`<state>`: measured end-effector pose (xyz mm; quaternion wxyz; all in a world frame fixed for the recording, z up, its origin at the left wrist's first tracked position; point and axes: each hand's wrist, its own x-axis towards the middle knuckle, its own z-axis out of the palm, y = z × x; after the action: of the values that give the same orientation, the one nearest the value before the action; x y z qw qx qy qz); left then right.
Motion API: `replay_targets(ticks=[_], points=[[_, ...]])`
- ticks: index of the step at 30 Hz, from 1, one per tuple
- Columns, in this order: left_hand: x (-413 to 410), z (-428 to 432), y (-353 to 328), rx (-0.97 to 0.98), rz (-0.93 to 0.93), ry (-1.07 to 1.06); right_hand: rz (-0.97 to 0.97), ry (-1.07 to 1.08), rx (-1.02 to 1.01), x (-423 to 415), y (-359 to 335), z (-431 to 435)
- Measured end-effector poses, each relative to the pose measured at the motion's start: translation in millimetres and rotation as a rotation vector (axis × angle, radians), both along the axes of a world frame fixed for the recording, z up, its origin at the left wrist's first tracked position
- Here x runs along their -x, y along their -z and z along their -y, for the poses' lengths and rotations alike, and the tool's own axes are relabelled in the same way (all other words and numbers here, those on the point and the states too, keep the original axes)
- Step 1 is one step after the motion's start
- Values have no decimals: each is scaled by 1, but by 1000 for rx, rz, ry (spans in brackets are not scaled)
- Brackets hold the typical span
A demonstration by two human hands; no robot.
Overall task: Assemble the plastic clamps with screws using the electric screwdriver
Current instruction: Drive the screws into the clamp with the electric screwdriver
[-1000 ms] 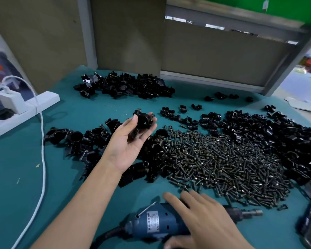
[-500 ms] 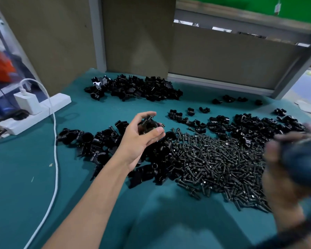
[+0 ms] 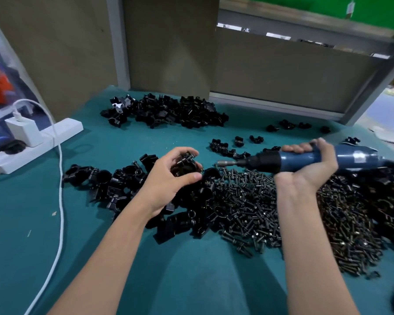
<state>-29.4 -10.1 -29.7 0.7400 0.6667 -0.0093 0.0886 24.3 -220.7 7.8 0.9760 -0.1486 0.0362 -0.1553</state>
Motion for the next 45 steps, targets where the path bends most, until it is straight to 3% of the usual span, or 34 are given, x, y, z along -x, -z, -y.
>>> replay_targets(ticks=[3,9,26,45], points=[[0,-2,-3,-128,20,18,-74,-27,58,-21,-29,-11],[5,0,-4,-230,62,52,15,-95,92,-23,-40,-20],[5,-2,-5,-271,53,28,96,-221,194,-41,-52,-35],[4,-2,-3,-291,3,27,36,-228,179,-39,-44,-39]])
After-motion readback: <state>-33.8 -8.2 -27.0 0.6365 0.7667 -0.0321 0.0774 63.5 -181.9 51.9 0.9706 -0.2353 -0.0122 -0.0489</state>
